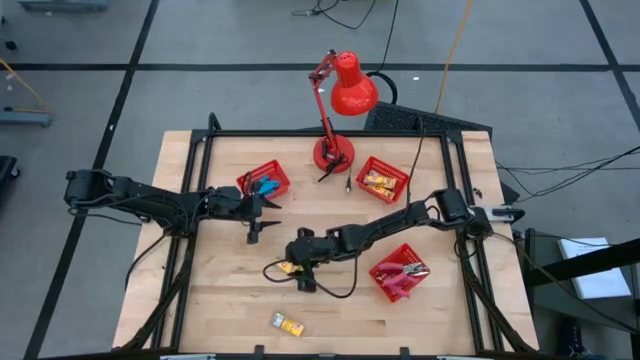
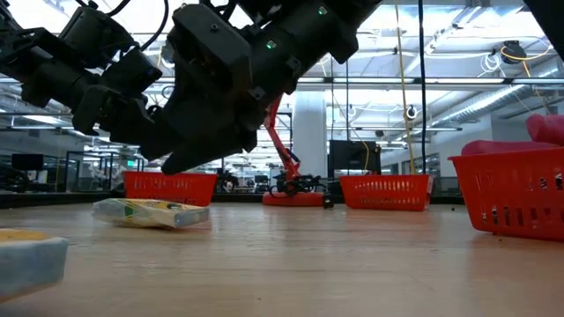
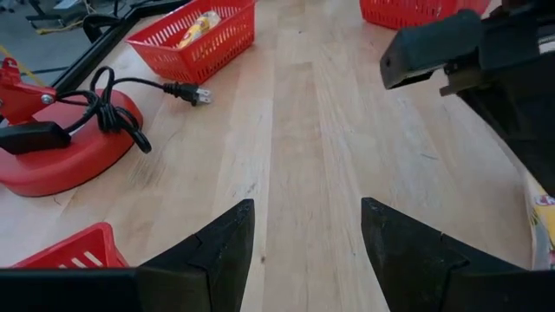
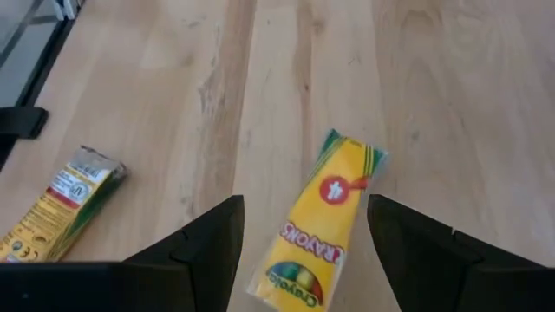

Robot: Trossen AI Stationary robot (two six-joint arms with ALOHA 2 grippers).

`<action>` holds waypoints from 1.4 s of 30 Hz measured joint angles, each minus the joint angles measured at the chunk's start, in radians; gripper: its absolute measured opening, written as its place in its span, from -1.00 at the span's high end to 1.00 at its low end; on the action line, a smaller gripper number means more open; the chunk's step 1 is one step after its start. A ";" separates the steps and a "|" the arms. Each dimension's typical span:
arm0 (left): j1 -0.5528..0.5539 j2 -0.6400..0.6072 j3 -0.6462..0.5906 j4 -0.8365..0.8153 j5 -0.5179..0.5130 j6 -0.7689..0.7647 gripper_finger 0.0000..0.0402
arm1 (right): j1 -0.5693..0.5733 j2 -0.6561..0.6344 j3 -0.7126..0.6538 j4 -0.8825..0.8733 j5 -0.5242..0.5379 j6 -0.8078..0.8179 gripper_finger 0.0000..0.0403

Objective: Pick & Place School Supplies
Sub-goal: Put the yellow crayon box into the top right red bin

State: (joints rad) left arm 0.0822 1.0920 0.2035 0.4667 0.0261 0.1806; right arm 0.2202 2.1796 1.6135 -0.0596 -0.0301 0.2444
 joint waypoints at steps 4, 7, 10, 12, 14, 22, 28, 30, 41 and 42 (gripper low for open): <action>0.001 0.000 0.000 0.001 0.000 -0.001 -0.06 | 0.005 0.030 -0.001 0.001 0.000 0.015 -0.17; 0.002 0.000 0.000 0.002 0.000 -0.002 -0.06 | 0.011 0.034 -0.003 -0.003 0.003 0.011 -0.17; 0.002 0.000 0.000 0.003 0.000 -0.002 -0.06 | 0.011 0.044 0.002 0.019 0.005 0.013 -0.17; 0.002 0.000 0.000 0.006 0.000 -0.002 -0.06 | 0.011 0.048 -0.002 0.003 0.006 0.012 -0.17; 0.002 0.000 0.000 0.006 0.000 -0.002 -0.06 | 0.014 0.058 -0.001 0.008 0.006 0.012 -0.17; 0.003 0.000 0.000 0.009 0.000 -0.002 -0.06 | 0.026 0.099 0.001 0.025 0.010 0.014 -0.17; 0.003 0.000 0.000 0.009 0.000 -0.001 -0.06 | 0.048 0.102 0.001 0.020 0.094 -0.025 -0.01; 0.003 0.000 0.000 0.009 -0.001 -0.001 -0.06 | 0.051 0.102 0.000 0.021 0.096 -0.024 0.18; 0.003 0.000 0.000 0.006 -0.001 -0.008 -0.06 | 0.060 0.075 -0.003 -0.018 0.159 -0.037 0.46; 0.003 0.000 0.000 0.006 -0.001 -0.008 -0.06 | 0.064 0.065 -0.003 -0.039 0.185 -0.044 0.46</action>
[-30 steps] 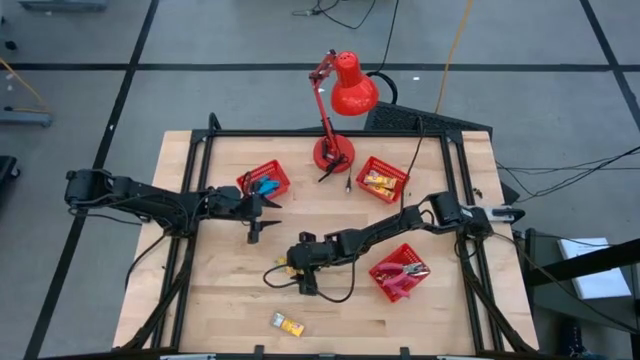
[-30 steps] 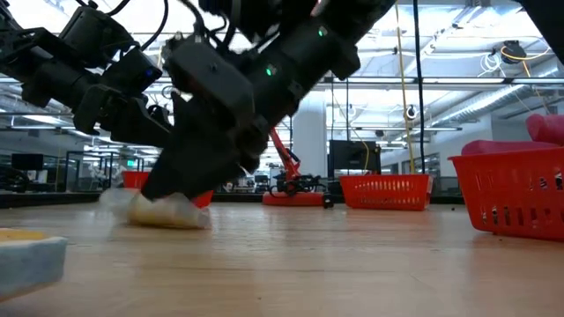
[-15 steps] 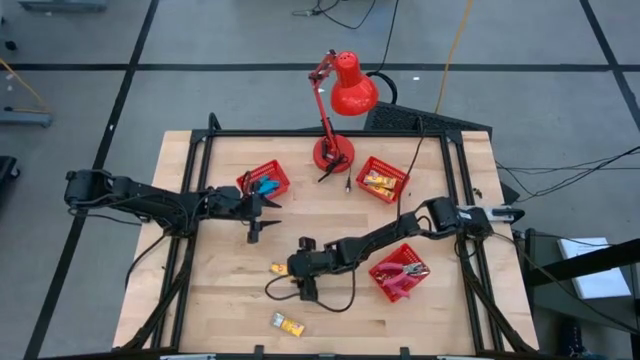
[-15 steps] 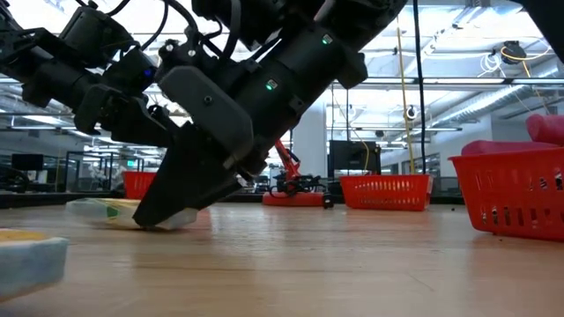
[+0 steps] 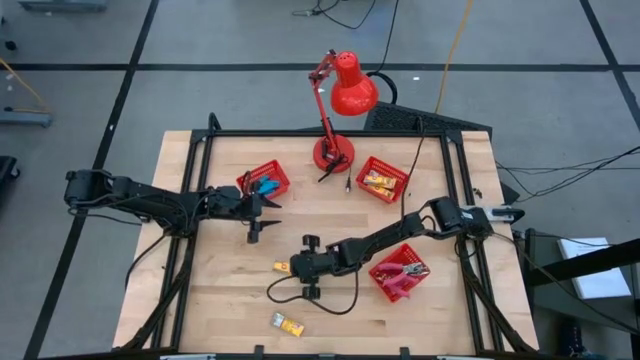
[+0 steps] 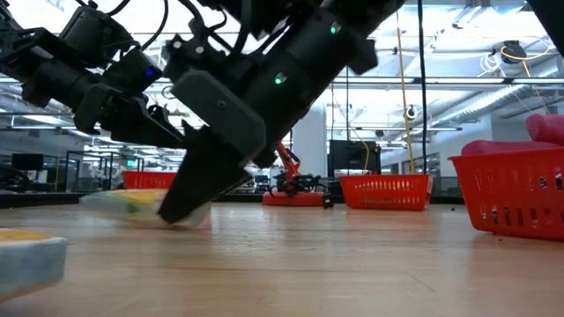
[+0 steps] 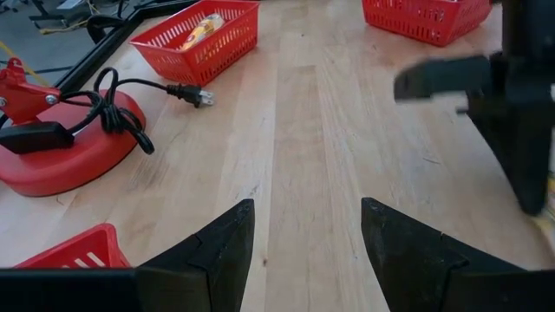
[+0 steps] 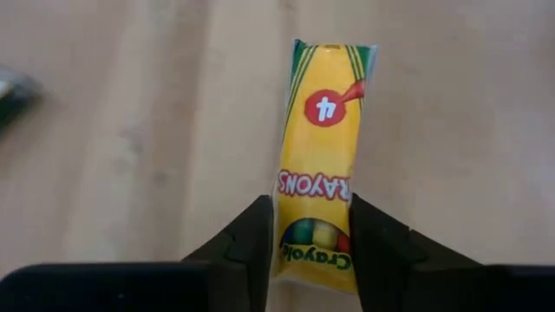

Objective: Pick & Place School Supplies
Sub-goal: Put the yellow crayon box into the top right red bin

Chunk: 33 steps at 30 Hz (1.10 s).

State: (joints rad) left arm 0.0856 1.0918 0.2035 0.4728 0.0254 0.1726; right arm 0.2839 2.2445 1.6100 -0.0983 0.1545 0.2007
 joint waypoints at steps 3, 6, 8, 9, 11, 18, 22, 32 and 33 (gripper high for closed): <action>0.000 0.000 0.000 0.000 0.000 0.000 -0.06 | 0.008 -0.039 0.000 -0.084 0.100 -0.014 0.46; 0.000 0.000 0.000 0.000 0.001 -0.001 -0.06 | 0.015 -0.091 0.000 -0.171 0.199 -0.034 0.46; 0.000 0.000 0.000 -0.001 0.001 -0.002 -0.06 | 0.020 -0.129 0.000 -0.248 0.268 -0.039 0.46; -0.001 0.000 0.000 -0.001 0.009 -0.009 -0.06 | 0.020 -0.150 0.000 -0.295 0.300 -0.039 0.46; -0.001 0.000 0.000 -0.003 0.044 -0.026 -0.06 | 0.019 -0.191 0.000 -0.389 0.382 -0.040 0.47; -0.144 0.000 0.000 -0.025 0.092 -0.123 -0.06 | -0.011 -0.355 -0.002 -0.720 0.589 0.004 0.49; -0.300 0.000 0.000 -0.014 -0.002 -0.185 -0.06 | -0.052 -0.471 -0.076 -0.781 0.606 0.022 0.70; -0.573 0.090 0.102 -0.037 -0.117 -0.352 -0.06 | -0.285 -0.791 -0.492 -0.734 0.500 0.059 0.71; -0.589 0.118 0.127 -0.046 -0.116 -0.357 -0.06 | -0.307 -0.823 -0.533 -0.709 0.483 0.048 0.71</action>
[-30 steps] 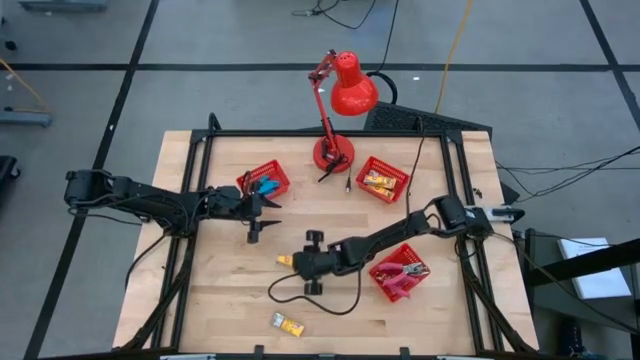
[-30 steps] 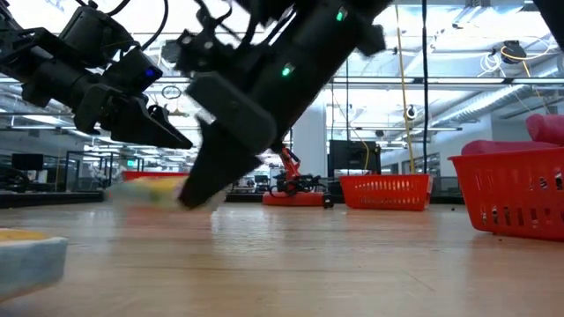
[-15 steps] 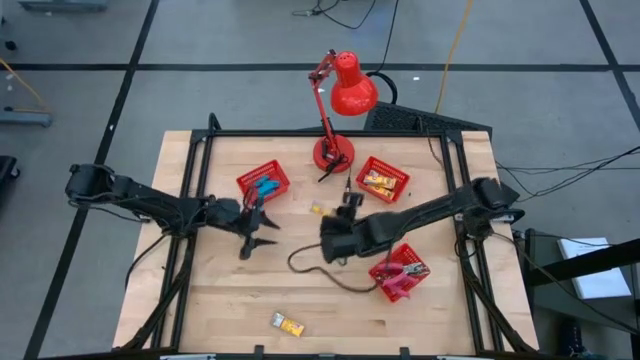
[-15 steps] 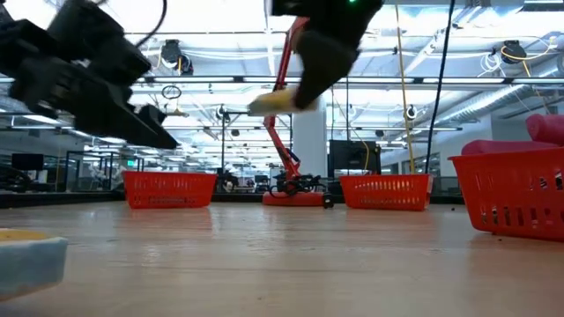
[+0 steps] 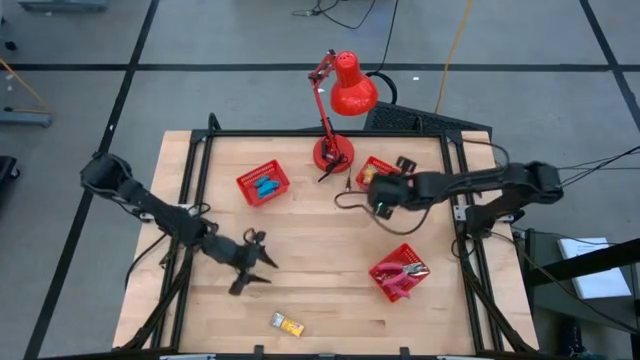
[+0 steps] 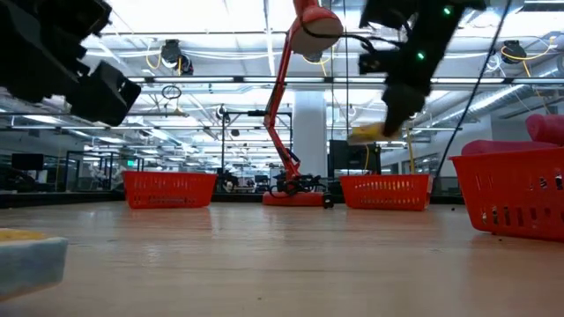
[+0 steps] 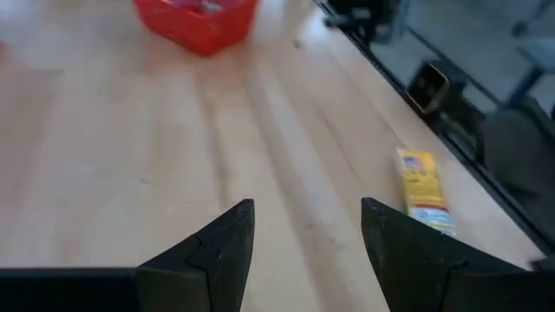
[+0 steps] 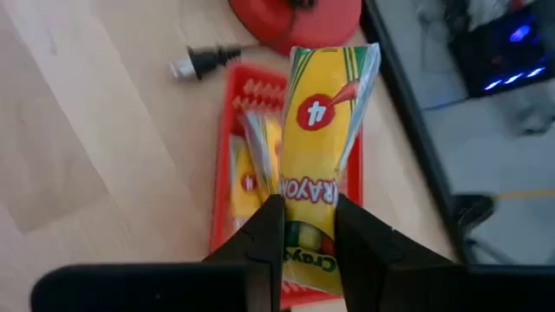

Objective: Pick & Place School Supplies
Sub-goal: Put the yellow crayon box into the top right red bin

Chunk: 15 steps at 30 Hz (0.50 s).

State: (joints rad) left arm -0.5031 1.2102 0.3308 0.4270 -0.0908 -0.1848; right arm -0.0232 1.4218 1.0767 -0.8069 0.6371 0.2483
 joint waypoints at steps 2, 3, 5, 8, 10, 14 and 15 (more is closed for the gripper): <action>-0.026 0.068 0.058 -0.042 0.010 -0.002 -0.06 | -0.050 -0.057 -0.069 0.051 -0.058 -0.017 0.71; -0.036 0.107 0.089 -0.063 0.018 -0.008 -0.06 | -0.075 -0.082 -0.099 0.073 -0.090 -0.024 0.71; -0.053 0.177 0.142 -0.079 0.050 -0.013 -0.06 | -0.111 -0.122 -0.152 0.107 -0.125 -0.046 0.71; -0.076 0.266 0.209 -0.080 0.092 -0.031 -0.06 | -0.164 -0.158 -0.192 0.132 -0.177 -0.088 0.71; -0.087 0.316 0.239 -0.088 0.109 -0.049 -0.06 | -0.207 -0.158 -0.203 0.157 -0.249 -0.111 0.71; -0.105 0.396 0.292 -0.085 0.117 -0.087 -0.06 | -0.269 -0.137 -0.212 0.202 -0.275 -0.190 0.71; -0.110 0.411 0.305 -0.085 0.118 -0.092 -0.06 | -0.287 -0.130 -0.212 0.217 -0.282 -0.207 0.71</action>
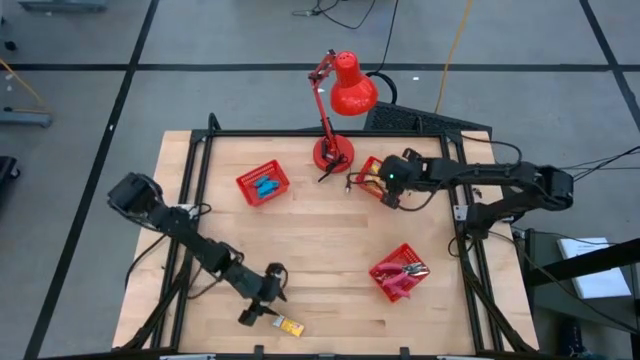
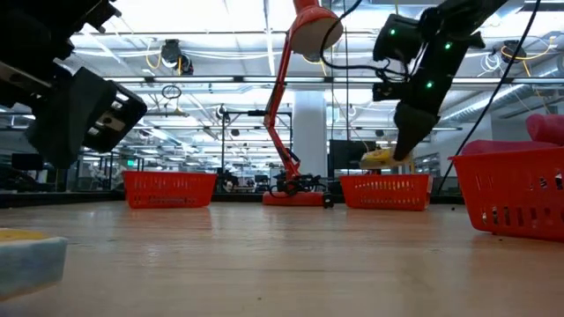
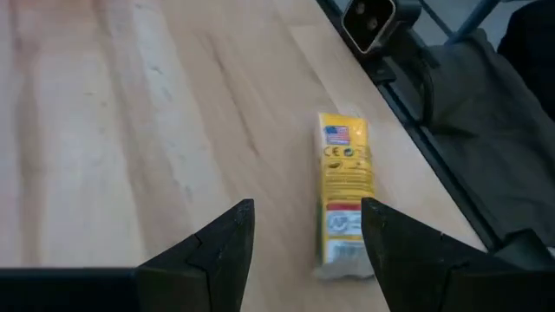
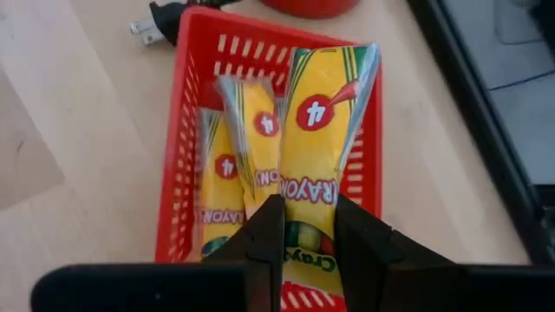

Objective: Pick & Place School Supplies
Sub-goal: Put the yellow crayon box into the top right red bin

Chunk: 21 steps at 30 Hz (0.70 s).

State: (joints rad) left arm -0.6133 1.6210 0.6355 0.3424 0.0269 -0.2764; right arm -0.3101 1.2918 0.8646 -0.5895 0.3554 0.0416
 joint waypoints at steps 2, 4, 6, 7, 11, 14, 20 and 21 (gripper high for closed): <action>-0.011 0.029 0.029 0.002 0.004 -0.013 -0.06 | -0.039 0.016 0.000 0.015 -0.043 -0.025 0.71; -0.025 0.050 0.057 0.005 0.009 -0.015 -0.06 | -0.074 0.031 0.000 0.022 -0.072 -0.042 0.71; -0.038 0.064 0.083 -0.002 0.008 -0.016 -0.06 | -0.091 0.044 0.000 0.026 -0.067 -0.067 0.71; -0.044 0.069 0.092 0.003 0.009 -0.015 -0.06 | -0.101 0.048 0.000 0.029 -0.071 -0.077 0.71; -0.061 0.073 0.109 0.003 0.017 -0.038 -0.06 | -0.154 0.065 0.000 0.040 -0.158 -0.087 0.71; -0.072 0.079 0.111 0.006 0.009 -0.057 -0.06 | -0.192 0.084 0.000 0.041 -0.199 -0.087 0.71; -0.086 0.170 0.116 0.117 0.013 -0.093 -0.06 | -0.227 0.115 0.000 0.054 -0.198 -0.092 0.70; -0.086 0.188 0.120 0.131 0.022 -0.099 -0.06 | -0.227 0.118 0.000 0.060 -0.197 -0.091 0.65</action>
State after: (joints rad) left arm -0.6997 1.8086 0.7555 0.4737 0.0485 -0.3752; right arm -0.5373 1.4101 0.8650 -0.5291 0.1584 -0.0495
